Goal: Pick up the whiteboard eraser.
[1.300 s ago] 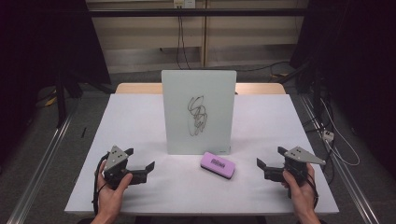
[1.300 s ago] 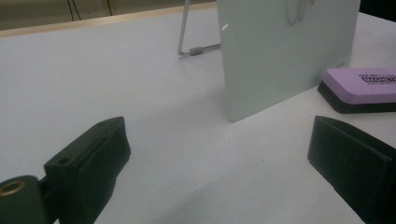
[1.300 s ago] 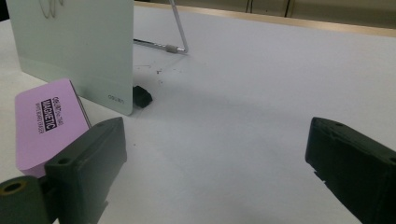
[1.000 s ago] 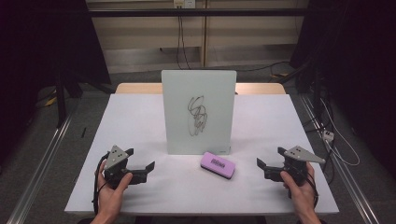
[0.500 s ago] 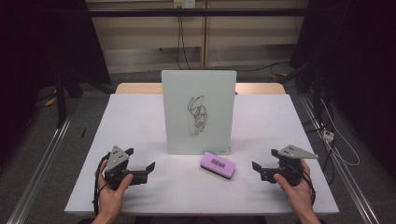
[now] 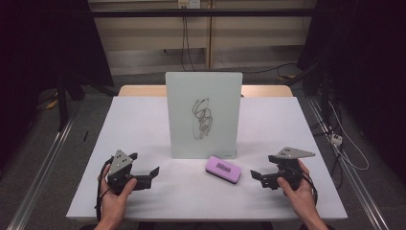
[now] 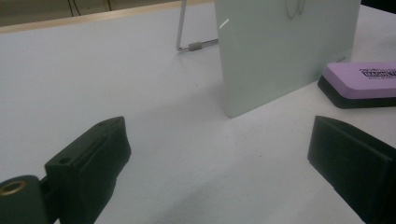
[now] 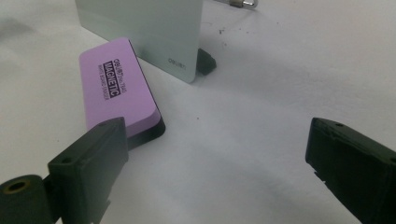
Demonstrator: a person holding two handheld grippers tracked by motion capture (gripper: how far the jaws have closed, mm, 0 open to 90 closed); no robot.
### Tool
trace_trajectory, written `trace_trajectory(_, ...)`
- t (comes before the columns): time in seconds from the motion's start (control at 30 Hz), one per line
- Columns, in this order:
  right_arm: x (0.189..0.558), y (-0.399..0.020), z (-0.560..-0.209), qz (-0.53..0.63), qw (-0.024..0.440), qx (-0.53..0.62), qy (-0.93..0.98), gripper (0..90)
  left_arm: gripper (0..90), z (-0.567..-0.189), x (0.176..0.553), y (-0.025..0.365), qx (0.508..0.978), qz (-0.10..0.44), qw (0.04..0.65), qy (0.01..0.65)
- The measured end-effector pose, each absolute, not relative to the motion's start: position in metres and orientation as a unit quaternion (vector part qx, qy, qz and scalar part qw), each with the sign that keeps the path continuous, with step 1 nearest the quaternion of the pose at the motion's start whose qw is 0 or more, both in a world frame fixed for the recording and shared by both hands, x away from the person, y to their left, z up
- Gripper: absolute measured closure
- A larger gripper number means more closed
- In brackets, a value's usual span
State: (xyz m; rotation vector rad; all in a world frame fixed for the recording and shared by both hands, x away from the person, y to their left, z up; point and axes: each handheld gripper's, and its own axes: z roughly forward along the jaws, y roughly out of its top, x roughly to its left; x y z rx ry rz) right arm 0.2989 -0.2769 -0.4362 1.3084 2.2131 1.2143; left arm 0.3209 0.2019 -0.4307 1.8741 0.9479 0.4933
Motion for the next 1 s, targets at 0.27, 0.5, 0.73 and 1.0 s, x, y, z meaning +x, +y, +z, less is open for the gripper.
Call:
trace_trajectory(0.27,0.303,-0.268,-0.435,0.422,0.112,0.43,0.79,5.0,5.2,-0.431,0.32,0.202,0.771,0.201,0.467,0.383)
trace_trajectory(0.5,0.306,-0.252,-0.43,0.409,0.113,0.415,0.805,4.8,5.2,-0.432,0.321,0.201,0.77,0.199,0.468,0.385)
trace_trajectory(0.73,0.308,-0.241,-0.425,0.387,0.126,0.4,0.821,6.7,5.2,-0.433,0.321,0.199,0.775,0.199,0.462,0.382)
trace_trajectory(1.0,0.316,-0.228,-0.419,0.383,0.107,0.37,0.839,8.2,5.3,-0.432,0.32,0.2,0.774,0.201,0.464,0.381)
